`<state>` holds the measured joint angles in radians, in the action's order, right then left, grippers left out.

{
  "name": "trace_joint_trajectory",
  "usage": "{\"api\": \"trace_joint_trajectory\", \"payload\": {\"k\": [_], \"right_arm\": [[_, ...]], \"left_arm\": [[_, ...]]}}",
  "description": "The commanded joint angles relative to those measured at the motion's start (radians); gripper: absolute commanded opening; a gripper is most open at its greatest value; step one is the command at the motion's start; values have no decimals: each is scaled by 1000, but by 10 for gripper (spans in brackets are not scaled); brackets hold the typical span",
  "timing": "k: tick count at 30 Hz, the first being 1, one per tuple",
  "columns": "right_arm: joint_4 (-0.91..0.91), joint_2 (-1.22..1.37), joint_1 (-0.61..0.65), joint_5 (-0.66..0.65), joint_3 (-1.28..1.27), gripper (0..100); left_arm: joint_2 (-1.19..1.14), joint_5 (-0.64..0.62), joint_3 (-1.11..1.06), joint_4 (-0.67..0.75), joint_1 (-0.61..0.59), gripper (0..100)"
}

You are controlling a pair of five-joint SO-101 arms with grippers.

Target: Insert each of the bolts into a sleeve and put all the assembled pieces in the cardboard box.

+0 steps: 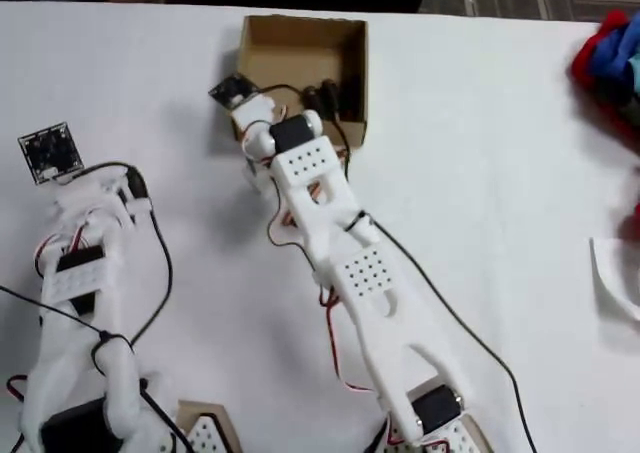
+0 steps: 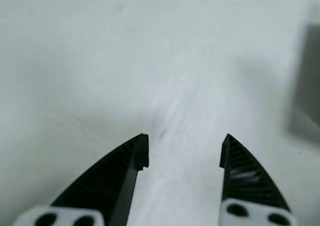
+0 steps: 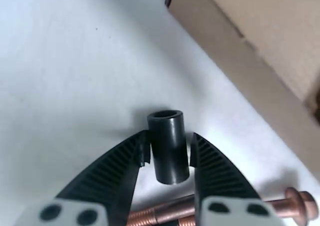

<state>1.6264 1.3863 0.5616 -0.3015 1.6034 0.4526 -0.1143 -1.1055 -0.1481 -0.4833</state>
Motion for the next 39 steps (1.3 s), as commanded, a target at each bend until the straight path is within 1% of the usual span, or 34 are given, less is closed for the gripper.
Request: {"api": "trace_joint_trajectory", "payload": {"k": [1,2,4,5,9,16,18,21,23,29,33,39], "right_arm": [[-19,-22,12,-9,12,72],[-19,-22,10,-9,12,15],[-5,-22,10,-9,12,31],[4,-22,10,-9,12,19],[45,-22,8,-9,14,22],[51,-10,-16,-9,12,26],[65,2,-18,-9,12,50],[73,5,-15,-9,14,126],[73,5,-15,-9,14,152],[73,5,-15,-9,14,87],[110,5,-18,-9,17,16],[139,-47,-62,-3,69,21]], "left_arm": [[32,-6,41,11,9,249],[32,-6,41,11,9,249],[32,-6,41,11,9,249],[32,-6,41,11,9,249],[32,-6,41,11,9,249],[32,-6,41,11,9,249],[32,-6,41,11,9,249],[32,-6,41,11,9,249],[32,-6,41,11,9,249],[32,-6,41,11,9,249],[32,-6,41,11,9,249],[32,-6,41,11,9,249]]}}
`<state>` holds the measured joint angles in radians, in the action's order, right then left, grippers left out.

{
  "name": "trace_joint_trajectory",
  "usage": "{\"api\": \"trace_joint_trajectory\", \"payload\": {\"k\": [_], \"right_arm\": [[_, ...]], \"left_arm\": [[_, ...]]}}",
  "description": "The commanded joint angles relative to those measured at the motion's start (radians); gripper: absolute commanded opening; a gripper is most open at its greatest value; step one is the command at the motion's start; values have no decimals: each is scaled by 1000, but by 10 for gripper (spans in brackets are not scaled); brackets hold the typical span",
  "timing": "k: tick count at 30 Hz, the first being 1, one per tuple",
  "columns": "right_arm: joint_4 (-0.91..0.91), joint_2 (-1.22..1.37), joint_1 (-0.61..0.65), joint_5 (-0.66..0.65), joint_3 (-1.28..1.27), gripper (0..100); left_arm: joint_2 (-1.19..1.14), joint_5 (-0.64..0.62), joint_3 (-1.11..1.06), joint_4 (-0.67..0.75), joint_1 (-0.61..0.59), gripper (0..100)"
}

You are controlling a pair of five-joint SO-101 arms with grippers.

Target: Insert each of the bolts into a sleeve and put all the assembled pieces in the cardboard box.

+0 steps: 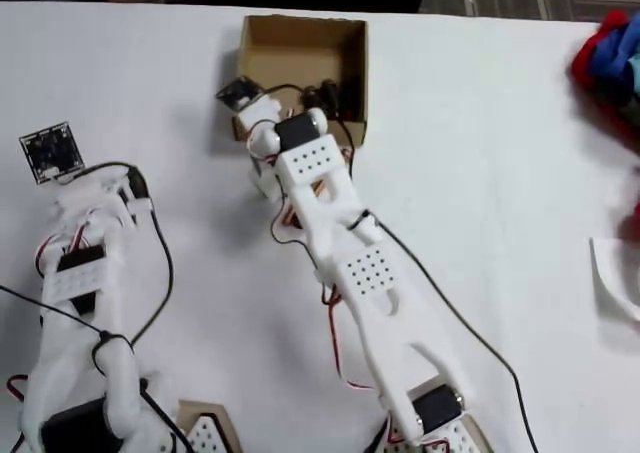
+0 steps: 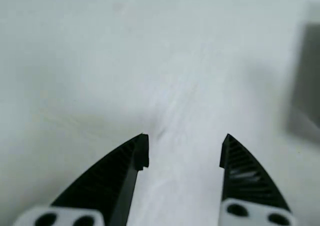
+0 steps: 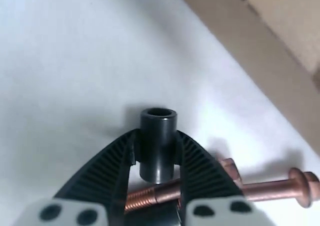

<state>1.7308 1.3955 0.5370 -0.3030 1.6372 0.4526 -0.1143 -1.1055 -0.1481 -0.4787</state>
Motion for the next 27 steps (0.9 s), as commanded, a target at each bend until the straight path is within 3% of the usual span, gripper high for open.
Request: {"api": "trace_joint_trajectory", "payload": {"k": [1,11,17,20,27], "right_arm": [[36,-90,-42,-2,35,21],[39,-493,-64,32,25,21],[42,-641,-93,87,-9,21],[42,-737,-94,89,-121,21],[38,-1056,-99,94,-523,21]], "left_arm": [[32,-6,41,11,5,249],[32,-6,41,8,14,249],[32,41,48,-57,118,249],[32,130,48,-63,180,249],[32,138,47,-63,198,249]]}}
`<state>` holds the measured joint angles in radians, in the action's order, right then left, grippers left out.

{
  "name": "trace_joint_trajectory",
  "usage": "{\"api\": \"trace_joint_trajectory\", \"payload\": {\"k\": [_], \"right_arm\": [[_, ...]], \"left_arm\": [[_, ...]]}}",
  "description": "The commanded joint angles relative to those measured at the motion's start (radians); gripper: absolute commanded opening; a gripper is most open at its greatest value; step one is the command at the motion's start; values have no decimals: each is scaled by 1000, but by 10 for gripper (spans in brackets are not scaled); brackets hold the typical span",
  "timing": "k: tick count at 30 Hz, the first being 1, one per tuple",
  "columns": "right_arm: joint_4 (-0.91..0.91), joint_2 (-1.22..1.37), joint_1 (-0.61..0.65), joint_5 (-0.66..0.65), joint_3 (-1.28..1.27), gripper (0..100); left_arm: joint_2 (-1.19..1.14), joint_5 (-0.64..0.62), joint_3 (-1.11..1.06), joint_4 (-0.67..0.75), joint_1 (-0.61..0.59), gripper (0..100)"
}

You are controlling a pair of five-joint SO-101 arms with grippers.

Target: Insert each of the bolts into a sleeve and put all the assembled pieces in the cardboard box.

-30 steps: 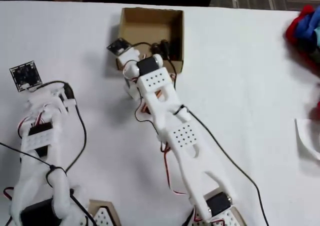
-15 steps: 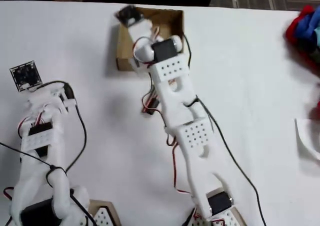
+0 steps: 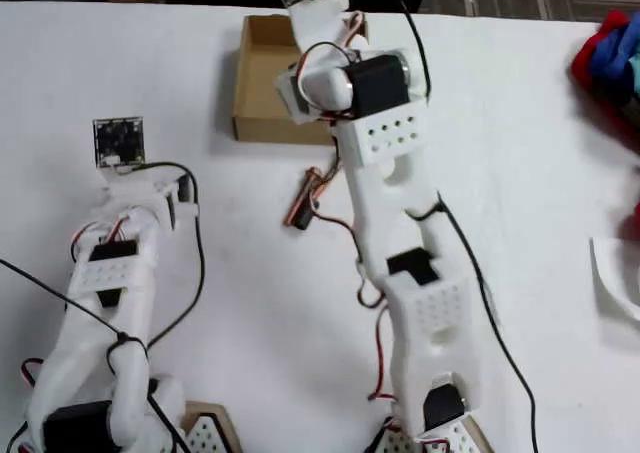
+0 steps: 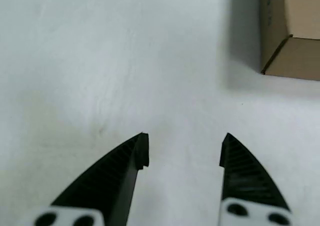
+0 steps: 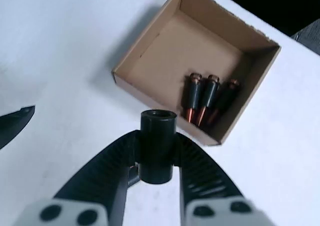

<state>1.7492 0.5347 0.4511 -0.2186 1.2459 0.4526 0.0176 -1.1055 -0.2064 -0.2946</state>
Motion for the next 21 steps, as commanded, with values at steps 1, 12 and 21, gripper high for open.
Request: {"api": "trace_joint_trajectory", "payload": {"k": [1,12,21], "right_arm": [[19,-245,-15,8,-189,21],[-348,-819,-170,2,-999,21],[-1082,-1437,-312,-135,-2116,20]], "left_arm": [[32,6,47,-5,14,249],[31,12,76,-109,164,249],[29,12,318,-457,221,249]]}}
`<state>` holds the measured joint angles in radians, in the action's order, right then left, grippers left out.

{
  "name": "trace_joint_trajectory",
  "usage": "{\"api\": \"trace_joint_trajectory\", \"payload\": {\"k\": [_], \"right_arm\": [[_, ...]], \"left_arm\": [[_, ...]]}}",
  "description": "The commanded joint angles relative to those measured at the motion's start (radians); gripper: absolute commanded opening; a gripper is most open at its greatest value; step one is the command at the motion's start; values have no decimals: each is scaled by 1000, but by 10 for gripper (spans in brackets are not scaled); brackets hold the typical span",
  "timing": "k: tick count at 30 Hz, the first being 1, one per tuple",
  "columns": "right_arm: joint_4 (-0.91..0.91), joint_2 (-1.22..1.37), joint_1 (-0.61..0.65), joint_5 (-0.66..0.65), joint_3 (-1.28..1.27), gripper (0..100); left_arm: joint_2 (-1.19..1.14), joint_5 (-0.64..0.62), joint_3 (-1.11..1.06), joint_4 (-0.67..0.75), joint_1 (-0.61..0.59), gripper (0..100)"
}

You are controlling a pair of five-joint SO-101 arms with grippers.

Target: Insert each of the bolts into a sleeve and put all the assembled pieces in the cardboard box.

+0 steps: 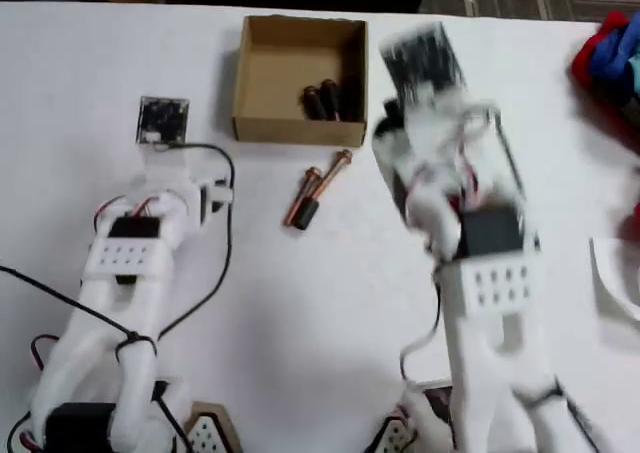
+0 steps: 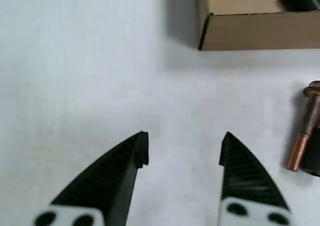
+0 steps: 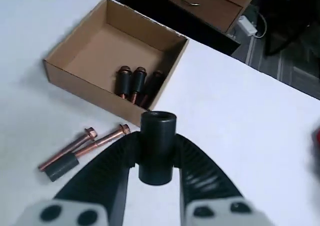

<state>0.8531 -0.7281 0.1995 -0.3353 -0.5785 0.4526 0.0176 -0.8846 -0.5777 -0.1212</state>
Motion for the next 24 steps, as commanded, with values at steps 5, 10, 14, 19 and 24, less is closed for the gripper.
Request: {"api": "trace_joint_trajectory", "payload": {"k": [5,10,14,19,24], "right_arm": [[-232,-206,-125,-5,-428,20],[-387,-177,-186,143,-557,20],[-478,-166,-245,173,-631,20],[-558,-166,-291,173,-671,20],[-549,-166,-285,173,-672,20]], "left_arm": [[-34,37,186,-140,215,249],[-345,84,423,-178,287,249],[-640,83,774,-413,298,249],[-931,81,1205,-652,316,249],[-1155,83,1538,-781,321,249]]}}
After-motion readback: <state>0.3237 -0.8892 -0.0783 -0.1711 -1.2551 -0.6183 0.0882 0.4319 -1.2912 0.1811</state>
